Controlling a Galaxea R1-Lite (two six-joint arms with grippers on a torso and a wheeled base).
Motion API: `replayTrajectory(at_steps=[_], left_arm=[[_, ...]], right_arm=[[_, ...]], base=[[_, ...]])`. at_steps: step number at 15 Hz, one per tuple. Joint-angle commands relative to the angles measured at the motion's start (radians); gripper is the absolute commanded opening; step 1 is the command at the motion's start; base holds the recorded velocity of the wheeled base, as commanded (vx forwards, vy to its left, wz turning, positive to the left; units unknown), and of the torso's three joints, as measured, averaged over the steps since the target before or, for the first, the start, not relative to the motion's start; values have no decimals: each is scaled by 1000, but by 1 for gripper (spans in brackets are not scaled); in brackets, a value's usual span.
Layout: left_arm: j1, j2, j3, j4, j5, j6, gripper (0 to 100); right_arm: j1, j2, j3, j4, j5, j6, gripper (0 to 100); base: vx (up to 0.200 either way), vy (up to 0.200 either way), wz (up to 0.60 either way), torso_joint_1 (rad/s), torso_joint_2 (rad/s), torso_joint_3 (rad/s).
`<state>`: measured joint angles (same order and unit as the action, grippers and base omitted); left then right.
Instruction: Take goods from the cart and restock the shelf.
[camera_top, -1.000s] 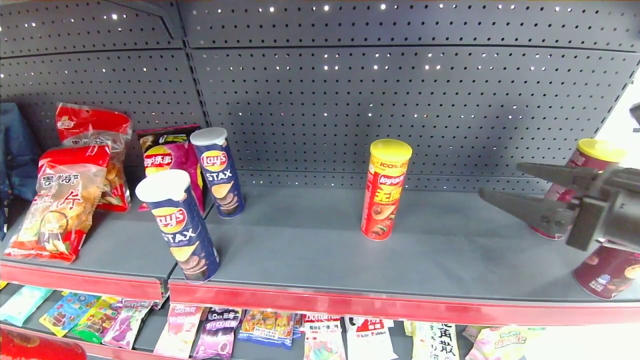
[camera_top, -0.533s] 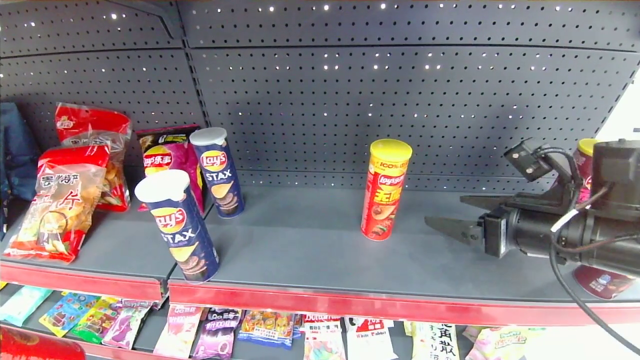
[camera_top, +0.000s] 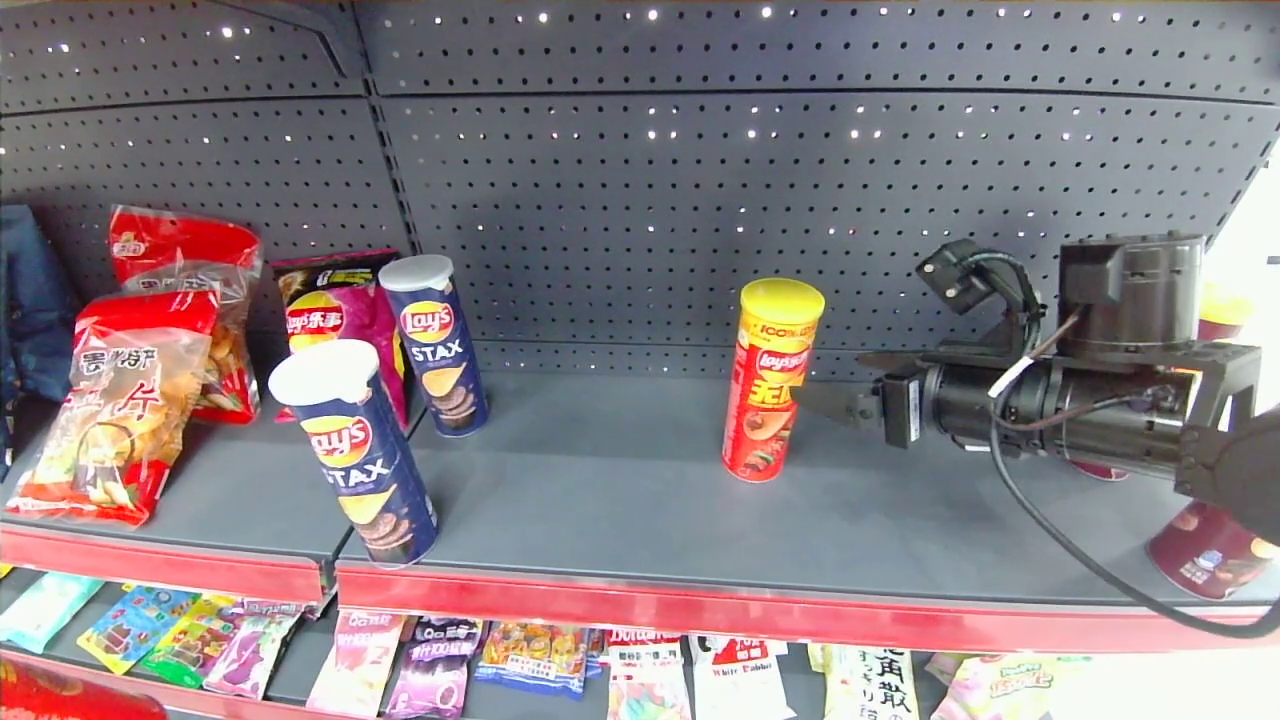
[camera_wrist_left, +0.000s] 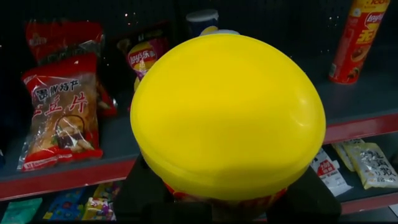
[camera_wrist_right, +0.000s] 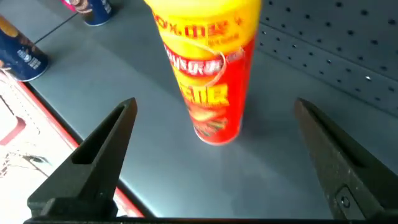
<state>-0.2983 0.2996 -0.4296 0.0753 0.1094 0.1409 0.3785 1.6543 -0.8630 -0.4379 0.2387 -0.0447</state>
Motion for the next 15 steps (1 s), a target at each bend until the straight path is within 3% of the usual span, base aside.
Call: replayTrajectory(at_steps=[1,15], left_arm=[[1,4,2,1,3,0,0],[8,7,-8,0,46,3,0]], right_arm=[[22,42,-30,-1,1,0,100],[43,214,-240,-1,-4,34,100]], base=[[0,0,0,0,0,0],[0,0,0,0,0,0]])
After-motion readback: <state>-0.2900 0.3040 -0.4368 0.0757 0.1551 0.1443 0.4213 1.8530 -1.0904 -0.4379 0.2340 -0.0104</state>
